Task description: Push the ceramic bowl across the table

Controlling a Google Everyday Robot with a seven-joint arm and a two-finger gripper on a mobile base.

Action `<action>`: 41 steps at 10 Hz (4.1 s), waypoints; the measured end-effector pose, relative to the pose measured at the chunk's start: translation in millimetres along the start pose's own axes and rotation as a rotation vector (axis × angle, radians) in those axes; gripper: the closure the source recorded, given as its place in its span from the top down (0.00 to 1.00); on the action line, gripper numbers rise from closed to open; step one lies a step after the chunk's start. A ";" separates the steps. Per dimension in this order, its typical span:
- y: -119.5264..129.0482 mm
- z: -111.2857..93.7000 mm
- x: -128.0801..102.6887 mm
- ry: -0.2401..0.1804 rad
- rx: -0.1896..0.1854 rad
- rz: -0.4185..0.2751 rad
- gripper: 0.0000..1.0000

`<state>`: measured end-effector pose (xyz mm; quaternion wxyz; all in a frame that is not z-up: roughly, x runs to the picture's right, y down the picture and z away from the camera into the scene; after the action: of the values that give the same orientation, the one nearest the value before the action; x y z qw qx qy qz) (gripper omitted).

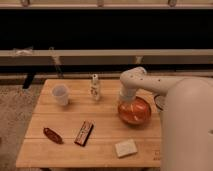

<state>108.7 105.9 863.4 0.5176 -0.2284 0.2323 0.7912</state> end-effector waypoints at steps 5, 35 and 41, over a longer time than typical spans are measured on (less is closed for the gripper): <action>9.7 7.5 13.5 0.033 -0.036 -0.002 0.00; 123.7 34.6 99.0 0.215 -0.155 -0.271 0.80; 183.0 34.4 155.1 0.302 -0.280 -0.391 0.80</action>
<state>-120.5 172.1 821.2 0.5832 -0.4533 0.1468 0.6579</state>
